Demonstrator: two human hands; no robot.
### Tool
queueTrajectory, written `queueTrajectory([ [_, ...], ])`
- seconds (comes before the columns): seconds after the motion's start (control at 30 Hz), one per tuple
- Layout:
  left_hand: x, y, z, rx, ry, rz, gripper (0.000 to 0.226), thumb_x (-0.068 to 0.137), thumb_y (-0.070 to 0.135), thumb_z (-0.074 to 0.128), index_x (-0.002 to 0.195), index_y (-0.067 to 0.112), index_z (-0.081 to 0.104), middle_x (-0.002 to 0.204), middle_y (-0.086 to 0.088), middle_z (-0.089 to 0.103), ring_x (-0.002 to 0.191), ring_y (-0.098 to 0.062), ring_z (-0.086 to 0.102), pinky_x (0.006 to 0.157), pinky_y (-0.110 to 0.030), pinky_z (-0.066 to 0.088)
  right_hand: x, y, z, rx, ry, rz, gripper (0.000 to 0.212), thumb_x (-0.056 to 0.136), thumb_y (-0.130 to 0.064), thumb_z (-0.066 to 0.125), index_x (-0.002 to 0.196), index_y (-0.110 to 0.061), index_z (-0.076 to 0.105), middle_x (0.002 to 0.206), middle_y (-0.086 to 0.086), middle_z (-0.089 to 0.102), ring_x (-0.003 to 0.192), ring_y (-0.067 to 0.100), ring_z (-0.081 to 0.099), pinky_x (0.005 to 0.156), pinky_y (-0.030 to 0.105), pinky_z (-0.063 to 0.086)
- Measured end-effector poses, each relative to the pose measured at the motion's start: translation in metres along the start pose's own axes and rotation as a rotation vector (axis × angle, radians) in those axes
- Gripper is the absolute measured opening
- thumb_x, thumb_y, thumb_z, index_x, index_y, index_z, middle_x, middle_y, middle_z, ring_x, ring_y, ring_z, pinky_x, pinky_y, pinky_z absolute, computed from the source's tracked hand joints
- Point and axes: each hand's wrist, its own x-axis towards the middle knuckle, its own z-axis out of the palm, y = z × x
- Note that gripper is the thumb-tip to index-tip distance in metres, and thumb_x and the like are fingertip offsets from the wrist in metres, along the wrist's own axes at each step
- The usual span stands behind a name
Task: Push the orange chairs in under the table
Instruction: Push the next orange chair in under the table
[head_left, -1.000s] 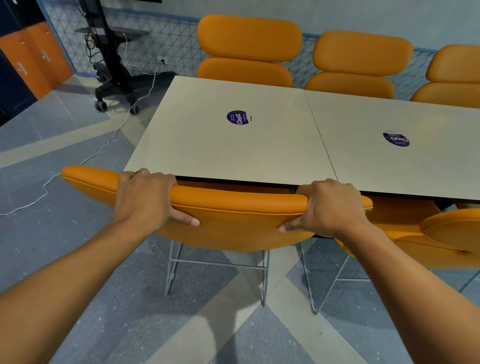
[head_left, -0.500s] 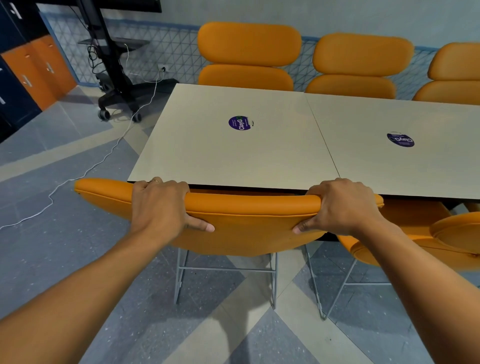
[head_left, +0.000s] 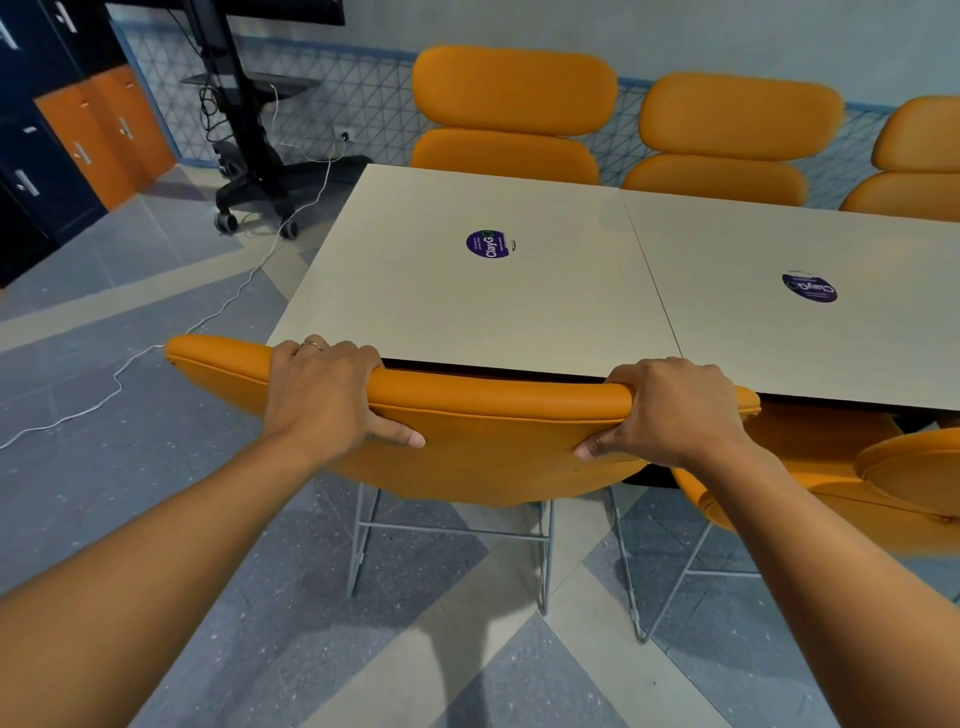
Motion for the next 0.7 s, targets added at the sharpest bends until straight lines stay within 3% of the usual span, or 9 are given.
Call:
queueTrajectory([
  [0.17,-0.01,0.004,0.008,-0.071,0.074,-0.018,0.101,0.044,0.097,0.047,0.118,0.028,0.058,0.116,-0.002,0.062,0.115,-0.03,0.049,0.102,-0.045,0.024,-0.001,0.001,0.0,-0.026,0.008,-0.019,0.079,0.05,-0.096,0.06,0.102,-0.037,0.064,0.085,-0.01,0.065,0.089,0.019,0.06,0.077,0.036,0.042],
  [0.37,-0.022,0.001,0.002,-0.278,0.072,-0.014,0.085,0.06,0.082,0.05,0.13,0.034,0.051,0.132,0.001,0.056,0.13,-0.025,0.041,0.114,-0.049,0.013,-0.002,0.002,-0.003,-0.031,-0.015,-0.061,0.084,0.053,-0.096,0.058,0.115,-0.039,0.062,0.094,-0.011,0.066,0.098,0.02,0.061,0.081,0.038,0.04],
  [0.47,-0.032,0.0,-0.008,-0.421,0.083,-0.026,0.078,0.067,0.077,0.06,0.13,0.031,0.054,0.132,0.002,0.057,0.127,-0.022,0.043,0.11,-0.047,0.027,-0.005,-0.002,-0.013,0.091,-0.081,-0.098,0.084,0.059,-0.096,0.051,0.122,-0.042,0.061,0.105,-0.011,0.068,0.103,0.019,0.061,0.087,0.038,0.045],
  [0.53,-0.038,-0.001,-0.014,-0.507,0.111,-0.03,0.064,0.072,0.065,0.066,0.126,0.03,0.058,0.126,0.006,0.059,0.119,-0.016,0.045,0.1,-0.037,0.038,-0.004,-0.01,-0.021,0.272,-0.132,-0.134,0.082,0.063,-0.092,0.053,0.125,-0.04,0.062,0.114,-0.011,0.067,0.106,0.017,0.06,0.089,0.039,0.049],
  [0.6,-0.043,-0.006,-0.019,-0.555,0.142,-0.023,0.046,0.078,0.049,0.07,0.118,0.028,0.064,0.118,0.01,0.062,0.109,-0.01,0.048,0.09,-0.028,0.039,-0.004,-0.027,-0.028,0.447,-0.151,-0.185,0.078,0.067,-0.087,0.057,0.125,-0.037,0.064,0.122,-0.009,0.066,0.111,0.016,0.059,0.091,0.041,0.052],
  [0.7,-0.047,-0.021,-0.028,-0.583,0.176,-0.044,0.032,0.081,0.042,0.07,0.11,0.029,0.067,0.11,0.01,0.065,0.103,-0.008,0.054,0.085,-0.025,0.041,0.0,-0.059,-0.035,0.57,-0.133,-0.262,0.063,0.078,-0.074,0.063,0.126,-0.032,0.066,0.125,-0.007,0.066,0.109,0.014,0.059,0.088,0.033,0.051],
])
